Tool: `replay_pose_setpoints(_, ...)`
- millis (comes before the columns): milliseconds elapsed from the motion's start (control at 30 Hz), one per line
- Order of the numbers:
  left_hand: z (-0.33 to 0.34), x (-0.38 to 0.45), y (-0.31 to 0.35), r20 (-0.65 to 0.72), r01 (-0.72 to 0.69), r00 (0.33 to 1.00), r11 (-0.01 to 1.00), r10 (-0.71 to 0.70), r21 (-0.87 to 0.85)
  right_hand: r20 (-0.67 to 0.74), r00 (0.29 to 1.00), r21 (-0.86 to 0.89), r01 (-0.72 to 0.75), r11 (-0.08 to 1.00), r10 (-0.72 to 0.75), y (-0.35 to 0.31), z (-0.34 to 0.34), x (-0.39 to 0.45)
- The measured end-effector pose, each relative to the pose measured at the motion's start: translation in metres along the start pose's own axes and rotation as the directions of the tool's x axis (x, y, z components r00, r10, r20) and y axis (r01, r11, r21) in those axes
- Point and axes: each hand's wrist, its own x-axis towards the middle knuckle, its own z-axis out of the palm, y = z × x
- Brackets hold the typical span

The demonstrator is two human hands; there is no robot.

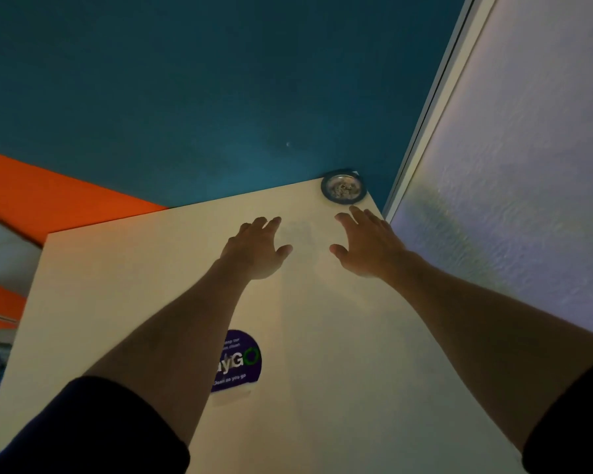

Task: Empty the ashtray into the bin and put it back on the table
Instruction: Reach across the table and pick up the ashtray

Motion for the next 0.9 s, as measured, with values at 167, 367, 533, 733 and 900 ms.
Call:
replay_pose_setpoints(167,0.022,0.049,0.006,0.047,0.022,0.999,1.0,-0.023,0.013,0.041,0.999,0.074,-0.018,0.997,0.015,0.025,0.015,0.039)
replay_pose_setpoints(367,0.043,0.099,0.017,0.086,0.023,0.996,0.999,-0.026,0.039,0.04,0.998,0.198,-0.054,0.979,0.047,0.051,0.035,0.08)
replay_pose_setpoints(533,0.054,0.135,0.028,0.116,-0.004,0.993,0.996,-0.006,0.084,0.004,0.991,0.26,-0.133,0.956,0.137,0.072,0.051,0.11)
replay_pose_setpoints(733,0.063,0.16,0.037,0.163,-0.03,0.987,0.989,0.007,0.143,-0.106,0.914,0.557,-0.271,0.785,0.391,0.089,0.059,0.136)
replay_pose_setpoints(900,0.065,0.173,0.042,0.138,-0.006,0.99,0.982,-0.02,0.187,0.074,0.815,0.726,-0.439,0.53,0.574,0.102,0.059,0.161)
